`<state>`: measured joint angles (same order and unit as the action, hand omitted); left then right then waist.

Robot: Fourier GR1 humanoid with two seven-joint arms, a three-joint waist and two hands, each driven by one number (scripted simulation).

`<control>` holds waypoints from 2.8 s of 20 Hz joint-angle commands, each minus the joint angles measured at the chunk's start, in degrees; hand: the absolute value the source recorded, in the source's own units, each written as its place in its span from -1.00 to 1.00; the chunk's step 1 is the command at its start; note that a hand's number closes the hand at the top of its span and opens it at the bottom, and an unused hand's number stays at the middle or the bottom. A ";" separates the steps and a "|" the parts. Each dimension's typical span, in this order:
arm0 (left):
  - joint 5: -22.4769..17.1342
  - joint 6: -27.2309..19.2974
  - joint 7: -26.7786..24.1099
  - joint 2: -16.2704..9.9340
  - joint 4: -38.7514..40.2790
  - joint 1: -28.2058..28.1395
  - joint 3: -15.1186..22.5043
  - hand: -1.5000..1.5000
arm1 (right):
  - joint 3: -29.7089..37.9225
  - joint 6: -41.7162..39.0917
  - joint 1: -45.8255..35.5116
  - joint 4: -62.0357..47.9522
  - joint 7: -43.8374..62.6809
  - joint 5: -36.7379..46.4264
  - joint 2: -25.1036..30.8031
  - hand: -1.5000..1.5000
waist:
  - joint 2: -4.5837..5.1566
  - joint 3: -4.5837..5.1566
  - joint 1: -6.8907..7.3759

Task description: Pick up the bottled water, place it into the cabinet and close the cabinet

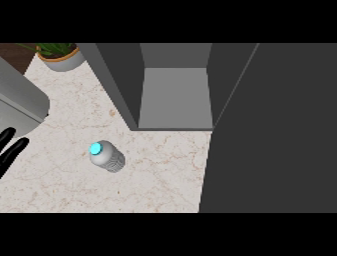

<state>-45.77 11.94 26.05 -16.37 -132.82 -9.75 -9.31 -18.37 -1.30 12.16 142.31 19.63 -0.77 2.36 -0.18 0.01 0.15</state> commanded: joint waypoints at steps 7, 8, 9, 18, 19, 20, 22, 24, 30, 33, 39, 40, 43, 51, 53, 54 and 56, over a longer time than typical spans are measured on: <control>-2.51 -1.35 3.75 -0.07 -7.09 -1.07 -1.10 -1.00 | 1.16 2.89 -3.30 11.27 11.23 -1.08 2.30 -1.00 | -0.04 0.01 0.06; -1.52 0.49 2.52 0.61 -6.33 -2.20 -1.20 -1.00 | -0.97 2.91 -2.87 7.63 7.09 3.07 1.76 -1.00 | -0.04 0.01 0.04; -2.87 -3.51 5.20 -0.40 -8.52 0.30 -1.62 -1.00 | 0.73 4.85 -7.14 6.47 10.58 2.22 0.80 -1.00 | 0.02 0.01 0.18; 6.23 0.88 -1.10 3.82 -2.28 -0.87 3.02 -1.00 | -4.93 6.17 -1.27 10.87 9.46 4.27 2.37 -1.00 | -0.05 0.01 -0.49; 4.73 3.95 -2.01 2.83 -1.69 -3.22 0.84 -1.00 | -5.60 6.02 -2.91 9.82 9.00 4.53 2.42 -1.00 | -0.08 0.04 -0.19; 3.89 1.57 -0.05 1.24 -1.88 -0.59 -0.46 -1.00 | -5.62 5.66 0.34 9.33 6.69 4.51 3.12 -1.00 | -0.06 -0.01 -0.49; 8.41 -0.42 -0.45 3.02 -0.64 2.13 3.63 -1.00 | -6.12 7.01 -3.65 8.01 7.90 5.72 2.50 -1.00 | 0.04 0.00 -0.56; 8.04 2.83 -2.35 4.29 2.96 -0.40 3.31 -1.00 | -6.26 7.11 -2.30 9.37 8.96 5.10 3.41 -1.00 | 0.04 0.01 -0.46; 13.96 2.95 -5.28 5.79 9.91 3.64 4.37 -1.00 | -4.63 8.45 -6.94 8.58 12.24 3.78 3.97 -1.00 | 0.11 0.02 -0.36; 17.10 6.51 -9.80 5.60 18.94 5.47 3.66 -1.00 | -6.95 10.13 -8.28 8.85 13.84 6.17 3.84 -1.00 | 0.14 0.06 -0.66; 23.36 6.32 -14.64 6.01 29.71 11.89 3.10 -1.00 | -4.81 9.99 -6.57 10.23 12.71 3.81 5.20 -1.00 | 0.14 0.02 -0.85; 26.04 7.33 -16.82 6.31 33.22 11.74 4.17 -1.00 | -4.46 9.94 -7.24 11.47 14.53 4.49 6.37 -1.00 | 0.16 0.06 -1.19; 27.98 10.65 -22.50 6.24 36.50 8.66 4.01 -1.00 | -8.84 11.81 -8.37 13.56 17.77 7.01 5.97 -1.00 | 0.02 0.12 -0.96; 33.33 11.40 -32.22 7.65 51.42 14.30 4.08 -1.00 | -4.57 11.74 -10.24 12.54 17.05 3.59 7.64 -1.00 | 0.14 0.06 -0.82; 37.64 11.38 -38.57 9.24 56.43 11.74 5.73 -1.00 | -5.58 11.55 -9.22 11.29 15.20 3.86 7.96 -1.00 | 0.15 0.06 -0.89; 35.30 14.66 -40.46 6.45 58.13 11.63 3.14 -1.00 | -9.77 12.75 -7.14 11.18 14.11 6.95 6.93 -1.00 | 0.08 0.07 -0.89; 38.11 11.20 -40.71 9.07 62.01 15.69 4.67 -1.00 | -7.70 13.32 -11.32 12.57 17.94 6.37 7.80 -1.00 | 0.13 0.10 -1.15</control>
<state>-10.16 23.31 -10.19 -8.24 -77.54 3.70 -4.91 -25.99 11.50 1.00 143.61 31.02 1.78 8.65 -0.06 0.08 -0.82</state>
